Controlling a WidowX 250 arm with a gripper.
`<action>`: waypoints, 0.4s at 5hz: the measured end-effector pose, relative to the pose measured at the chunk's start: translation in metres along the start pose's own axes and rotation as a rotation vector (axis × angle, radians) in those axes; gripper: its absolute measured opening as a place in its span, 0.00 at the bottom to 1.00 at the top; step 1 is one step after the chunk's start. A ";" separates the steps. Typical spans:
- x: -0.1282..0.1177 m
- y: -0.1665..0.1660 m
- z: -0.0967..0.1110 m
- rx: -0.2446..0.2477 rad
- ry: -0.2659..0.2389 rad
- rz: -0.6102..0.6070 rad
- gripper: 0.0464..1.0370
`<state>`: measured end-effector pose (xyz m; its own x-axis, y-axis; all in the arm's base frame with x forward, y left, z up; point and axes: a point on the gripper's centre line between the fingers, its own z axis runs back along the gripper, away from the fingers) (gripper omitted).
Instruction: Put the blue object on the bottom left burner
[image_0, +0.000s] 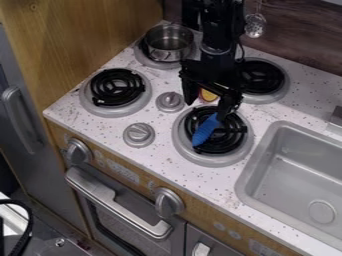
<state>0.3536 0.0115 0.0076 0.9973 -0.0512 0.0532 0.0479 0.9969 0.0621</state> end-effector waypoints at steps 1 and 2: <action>-0.007 -0.002 -0.015 -0.003 0.046 -0.004 0.96; -0.005 -0.005 -0.035 0.010 0.085 -0.022 0.96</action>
<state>0.3499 0.0085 -0.0276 0.9972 -0.0673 -0.0326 0.0695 0.9950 0.0722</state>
